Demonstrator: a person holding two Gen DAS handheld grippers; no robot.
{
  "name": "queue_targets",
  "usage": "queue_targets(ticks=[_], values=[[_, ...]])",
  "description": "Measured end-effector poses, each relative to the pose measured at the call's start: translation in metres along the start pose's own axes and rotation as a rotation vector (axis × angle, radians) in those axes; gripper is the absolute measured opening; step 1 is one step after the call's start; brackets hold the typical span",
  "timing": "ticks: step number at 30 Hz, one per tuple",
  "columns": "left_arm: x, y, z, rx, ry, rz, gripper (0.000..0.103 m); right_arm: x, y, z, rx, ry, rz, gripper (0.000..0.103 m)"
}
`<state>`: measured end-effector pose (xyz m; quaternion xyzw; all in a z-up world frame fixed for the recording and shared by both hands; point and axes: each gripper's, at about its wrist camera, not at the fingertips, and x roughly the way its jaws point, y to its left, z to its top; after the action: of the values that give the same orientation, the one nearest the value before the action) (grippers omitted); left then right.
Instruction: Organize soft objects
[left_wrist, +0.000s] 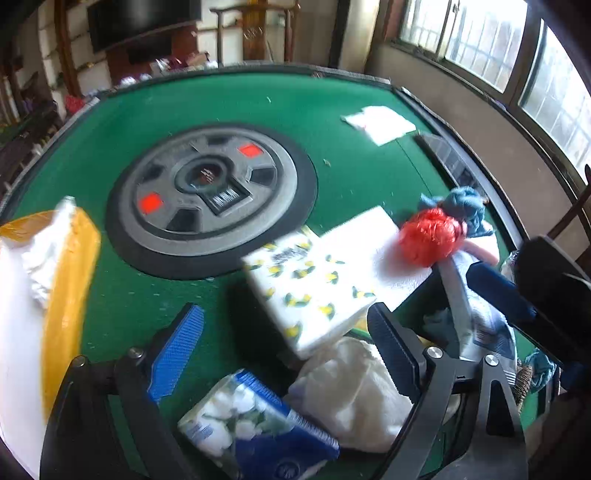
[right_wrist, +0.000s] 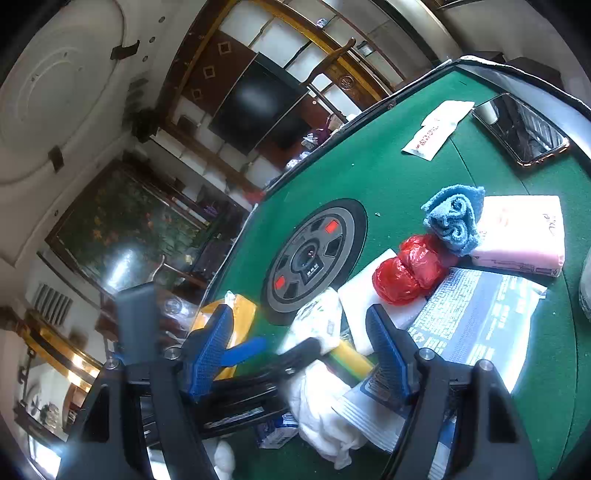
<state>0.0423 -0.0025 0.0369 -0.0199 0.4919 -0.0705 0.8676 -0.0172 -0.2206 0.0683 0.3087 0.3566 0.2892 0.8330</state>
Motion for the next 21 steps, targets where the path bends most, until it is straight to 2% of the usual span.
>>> queue_targets(ticks=[2,3,4,6,9,14,16,18,19,21], values=[[0.007,0.001,0.0,-0.005,0.028,-0.026,0.09,0.0,0.0,0.0,-0.004,0.001,-0.002,0.069],[0.008,0.004,-0.002,-0.018,0.027,-0.036,0.085,0.0,0.001,0.0,-0.008,0.001,-0.004,0.069],[0.007,0.006,-0.003,-0.029,0.022,-0.054,0.075,0.0,0.001,-0.001,-0.01,0.003,-0.006,0.069],[0.004,0.008,-0.005,-0.03,0.015,-0.074,0.066,0.001,0.001,-0.001,-0.014,0.009,-0.01,0.069],[-0.008,0.014,-0.008,-0.035,0.022,-0.099,0.066,0.003,0.004,-0.001,-0.028,0.015,-0.023,0.069],[-0.055,0.039,-0.03,-0.087,-0.018,-0.158,0.083,0.004,0.005,-0.002,-0.044,0.022,-0.045,0.069],[-0.066,0.042,-0.045,-0.04,-0.04,-0.133,0.083,0.004,0.006,-0.002,-0.046,0.023,-0.049,0.069],[-0.065,0.044,-0.06,-0.004,-0.018,-0.082,0.083,0.004,0.005,-0.002,-0.048,0.024,-0.054,0.069],[-0.06,0.048,-0.067,-0.035,0.009,-0.082,0.083,0.004,0.006,-0.002,-0.05,0.024,-0.057,0.069],[-0.048,0.055,-0.075,-0.131,0.058,-0.136,0.083,0.005,0.007,-0.002,-0.053,0.026,-0.065,0.069]])
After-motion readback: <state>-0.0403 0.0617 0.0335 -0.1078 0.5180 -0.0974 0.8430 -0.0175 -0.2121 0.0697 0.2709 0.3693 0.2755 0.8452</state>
